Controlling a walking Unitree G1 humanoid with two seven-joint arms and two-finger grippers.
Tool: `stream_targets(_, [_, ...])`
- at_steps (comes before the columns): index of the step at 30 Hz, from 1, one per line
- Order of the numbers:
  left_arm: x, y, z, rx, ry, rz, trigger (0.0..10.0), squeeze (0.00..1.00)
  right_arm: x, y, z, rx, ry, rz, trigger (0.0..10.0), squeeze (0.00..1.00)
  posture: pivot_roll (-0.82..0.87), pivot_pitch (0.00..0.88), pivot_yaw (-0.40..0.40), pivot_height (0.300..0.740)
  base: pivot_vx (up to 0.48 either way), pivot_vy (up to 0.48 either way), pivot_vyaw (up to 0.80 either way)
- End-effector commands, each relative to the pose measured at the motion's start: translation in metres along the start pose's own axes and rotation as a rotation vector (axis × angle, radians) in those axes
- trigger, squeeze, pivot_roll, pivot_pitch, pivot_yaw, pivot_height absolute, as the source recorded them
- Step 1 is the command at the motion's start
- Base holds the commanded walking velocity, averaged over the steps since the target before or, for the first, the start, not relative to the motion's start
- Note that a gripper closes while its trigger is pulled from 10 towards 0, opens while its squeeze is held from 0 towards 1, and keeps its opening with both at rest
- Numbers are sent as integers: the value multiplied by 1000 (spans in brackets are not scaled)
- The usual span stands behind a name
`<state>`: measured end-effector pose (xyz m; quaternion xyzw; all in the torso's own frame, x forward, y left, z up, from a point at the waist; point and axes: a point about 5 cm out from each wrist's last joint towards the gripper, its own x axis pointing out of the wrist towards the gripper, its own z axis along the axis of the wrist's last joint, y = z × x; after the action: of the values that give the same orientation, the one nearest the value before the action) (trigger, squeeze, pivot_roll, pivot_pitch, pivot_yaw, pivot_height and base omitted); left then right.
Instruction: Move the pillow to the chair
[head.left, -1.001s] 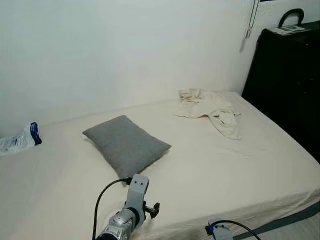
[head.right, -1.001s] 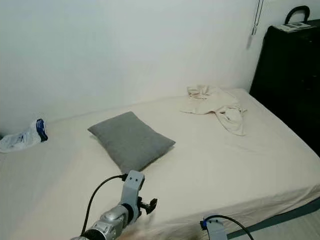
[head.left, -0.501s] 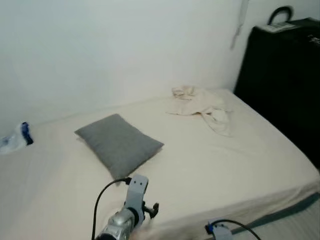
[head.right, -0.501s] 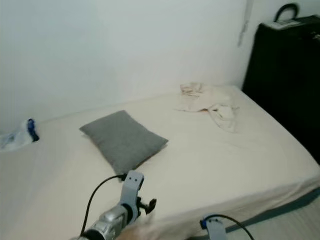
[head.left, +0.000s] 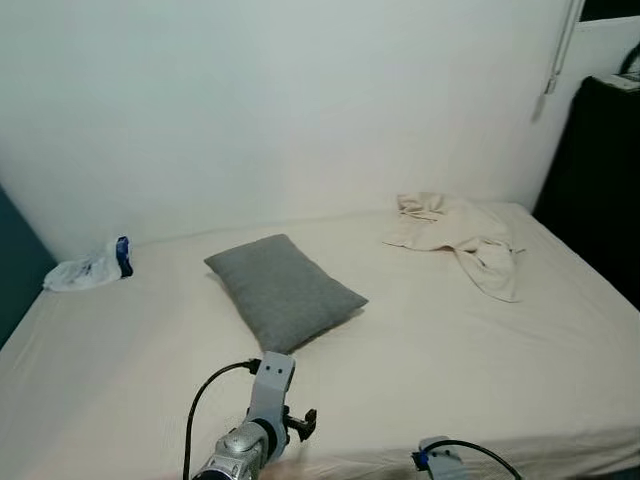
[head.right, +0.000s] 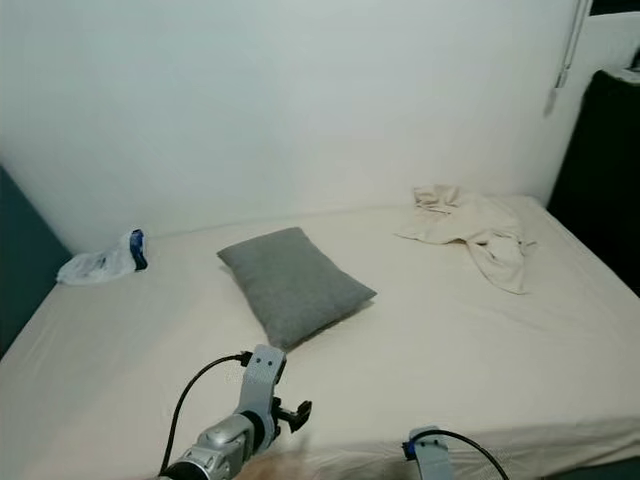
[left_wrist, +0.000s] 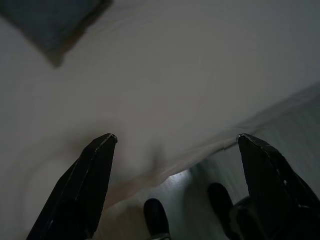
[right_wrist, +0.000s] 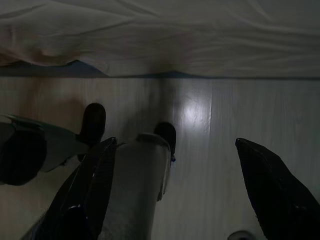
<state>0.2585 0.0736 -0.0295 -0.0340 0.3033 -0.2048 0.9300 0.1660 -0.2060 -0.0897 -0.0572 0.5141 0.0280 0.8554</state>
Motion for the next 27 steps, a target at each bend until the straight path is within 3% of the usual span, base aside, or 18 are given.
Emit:
stream_targets(1, [0, 1, 0, -4, 5, -5, 10000, 0, 1, 3, 0, 26, 1, 3, 10000, 0, -126, 0, 82, 740, 0, 0, 0])
stream_targets(4, [1, -2, 3, -3, -8, -31, 10000, 0, 1, 3, 0, 29, 3, -3, 10000, 0, -129, 0, 84, 740, 0, 0, 0])
stream_targets(11, [2, -6, 7, -3, -20, -63, 10000, 0, 0, 3, -1, 35, 5, -8, 10000, 0, -137, 0, 89, 740, 0, -419, 0])
stream_targets(19, [3, -3, 13, -2, -40, -35, 10000, 0, 0, 2, -2, 35, 6, -19, 10000, 0, -145, 0, 90, 740, 0, 0, 0])
stream_targets(22, [3, 8, 21, 32, -69, 20, 10000, 0, 0, 1, -1, 35, -1, -30, 10000, 0, -154, 0, 90, 740, 0, 0, 0])
stream_targets(23, [1, 20, 24, 69, -76, 87, 10000, 0, 0, 1, -1, 39, -8, -30, 10000, 0, -157, 0, 89, 740, 0, 0, 0])
stream_targets(26, [-1, 28, 27, 96, -80, 134, 10000, 0, 0, 1, 0, 42, -12, -30, 10000, 0, -158, 0, 89, 740, 0, 0, 0])
stream_targets(27, [-6, 44, 28, 133, -76, 217, 10000, 0, 0, 1, 1, 40, -21, -29, 10000, 0, -169, 0, 88, 740, 0, 0, 0])
